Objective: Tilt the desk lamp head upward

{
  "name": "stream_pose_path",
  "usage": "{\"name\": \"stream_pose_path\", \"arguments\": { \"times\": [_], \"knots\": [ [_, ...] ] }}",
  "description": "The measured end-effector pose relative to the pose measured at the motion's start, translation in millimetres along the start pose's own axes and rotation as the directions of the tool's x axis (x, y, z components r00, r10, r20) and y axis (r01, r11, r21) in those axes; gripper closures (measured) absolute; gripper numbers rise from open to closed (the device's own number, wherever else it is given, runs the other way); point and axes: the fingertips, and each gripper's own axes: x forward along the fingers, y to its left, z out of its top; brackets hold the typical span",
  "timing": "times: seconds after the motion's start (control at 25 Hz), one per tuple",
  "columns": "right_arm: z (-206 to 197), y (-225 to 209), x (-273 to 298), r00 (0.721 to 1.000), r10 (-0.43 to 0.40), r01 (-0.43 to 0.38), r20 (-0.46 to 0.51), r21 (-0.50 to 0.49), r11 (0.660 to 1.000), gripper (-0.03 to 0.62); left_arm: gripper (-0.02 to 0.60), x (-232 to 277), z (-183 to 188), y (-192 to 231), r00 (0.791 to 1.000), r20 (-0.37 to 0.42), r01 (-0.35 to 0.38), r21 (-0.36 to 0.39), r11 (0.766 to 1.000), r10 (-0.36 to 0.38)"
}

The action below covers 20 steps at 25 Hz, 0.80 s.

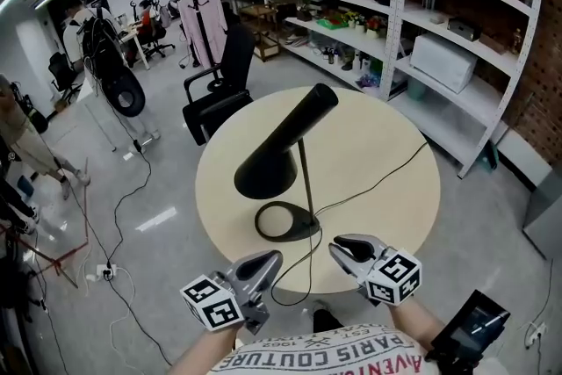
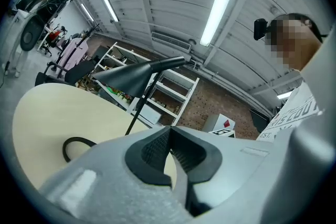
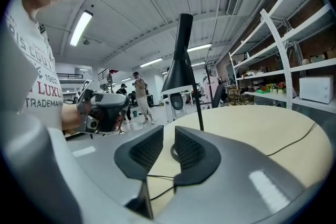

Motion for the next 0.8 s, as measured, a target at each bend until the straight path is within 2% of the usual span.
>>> {"name": "stream_pose_path", "arguments": {
  "times": [0.4, 0.48, 0.6, 0.8],
  "knots": [
    [18, -52, 77, 0.998, 0.016, -0.025, -0.060, -0.153, 0.988, 0.482, 0.580, 24, 5, 40, 1.000, 0.027, -0.011, -0.099, 0.995, 0.014],
    [13, -58, 89, 0.997, 0.016, -0.030, -0.080, -0.172, 0.985, 0.476, 0.544, 26, 6, 45, 0.999, 0.041, -0.002, -0.115, 0.993, 0.007],
    [7, -64, 100, 0.996, 0.006, -0.025, -0.094, -0.199, 0.980, 0.476, 0.530, 27, 13, 51, 0.995, 0.100, 0.027, -0.143, 0.989, -0.013],
    [4, -68, 111, 0.995, 0.012, -0.031, -0.094, -0.205, 0.978, 0.482, 0.469, 33, 27, 59, 0.979, 0.197, 0.100, -0.213, 0.972, -0.057]
  ]
}}
